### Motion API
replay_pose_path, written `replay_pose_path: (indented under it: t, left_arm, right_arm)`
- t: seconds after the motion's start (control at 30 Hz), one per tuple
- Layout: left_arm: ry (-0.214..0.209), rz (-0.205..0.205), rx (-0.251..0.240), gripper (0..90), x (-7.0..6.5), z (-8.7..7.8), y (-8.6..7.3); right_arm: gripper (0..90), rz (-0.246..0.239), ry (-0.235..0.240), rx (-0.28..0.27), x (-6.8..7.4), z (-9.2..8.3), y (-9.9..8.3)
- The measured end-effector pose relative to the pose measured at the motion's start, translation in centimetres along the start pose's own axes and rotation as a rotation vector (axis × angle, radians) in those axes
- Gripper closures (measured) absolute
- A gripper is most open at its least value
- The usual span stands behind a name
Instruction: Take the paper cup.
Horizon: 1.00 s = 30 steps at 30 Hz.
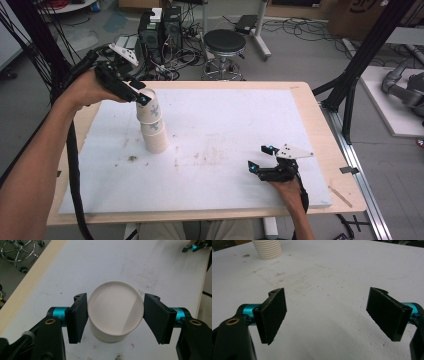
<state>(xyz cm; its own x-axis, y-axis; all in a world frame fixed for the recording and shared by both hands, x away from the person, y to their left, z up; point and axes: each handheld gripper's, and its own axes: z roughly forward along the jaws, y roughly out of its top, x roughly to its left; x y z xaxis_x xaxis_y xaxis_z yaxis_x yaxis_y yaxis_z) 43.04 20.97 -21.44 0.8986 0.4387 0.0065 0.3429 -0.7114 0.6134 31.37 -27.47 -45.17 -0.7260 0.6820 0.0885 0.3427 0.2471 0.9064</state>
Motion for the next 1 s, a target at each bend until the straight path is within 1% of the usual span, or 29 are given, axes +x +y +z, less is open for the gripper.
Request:
replay_pose_path:
  t: [0.1, 0.13, 0.17, 0.2, 0.3, 0.33, 0.37, 0.43, 0.7, 0.8, 0.83, 0.87, 1.0]
  left_arm:
    - [0.015, 0.004, -0.027, 37.5, -0.2, -1.3, 0.7]
    - [0.026, 0.001, -0.056, 37.5, -0.3, -2.2, 1.2]
    - [0.026, 0.001, -0.056, 37.5, -0.3, -2.2, 1.2]
    - [0.026, 0.002, -0.064, 37.5, -0.4, -2.6, 1.3]
    - [0.041, 0.016, -0.082, 37.5, -0.7, -3.8, 2.1]
    - [0.045, 0.021, -0.096, 37.5, -0.9, -4.4, 2.4]
    - [0.045, 0.021, -0.096, 37.5, -0.9, -4.4, 2.4]
    - [0.048, 0.027, -0.105, 37.5, -1.1, -4.9, 2.6]
    - [0.055, 0.034, -0.122, 37.6, -1.5, -5.6, 2.8]
    - [0.049, 0.045, -0.159, 37.5, -1.9, -5.9, 2.8]
    - [0.033, 0.053, -0.195, 37.5, -2.4, -6.1, 2.7]
    - [0.033, 0.053, -0.195, 37.5, -2.4, -6.1, 2.7]
    - [0.014, 0.080, -0.261, 37.6, -3.8, -6.3, 2.4]
  right_arm:
    - [17.1, 0.000, 0.000, 0.002, 0.0, 0.0, 0.0]
    - [17.1, -0.001, 0.000, 0.002, 0.0, 0.0, 0.0]
    - [17.1, -0.001, 0.000, 0.002, 0.0, 0.0, 0.0]
    - [17.1, -0.002, 0.000, 0.002, 0.0, 0.0, 0.0]
    - [17.1, -0.002, -0.001, 0.003, 0.0, 0.0, 0.0]
    - [17.1, -0.002, -0.001, 0.003, 0.0, 0.0, 0.0]
    - [17.1, -0.002, -0.001, 0.003, 0.0, 0.0, 0.0]
    - [17.1, -0.003, -0.002, 0.002, 0.0, 0.0, 0.0]
    - [17.1, -0.004, -0.003, 0.003, 0.0, 0.0, 0.0]
    - [17.1, -0.005, -0.003, 0.003, 0.0, 0.0, 0.0]
    - [17.1, -0.004, -0.001, 0.002, 0.0, 0.0, 0.0]
    - [17.1, -0.004, -0.001, 0.002, 0.0, 0.0, 0.0]
    - [17.1, 0.000, -0.001, 0.000, 0.1, 0.0, 0.0]
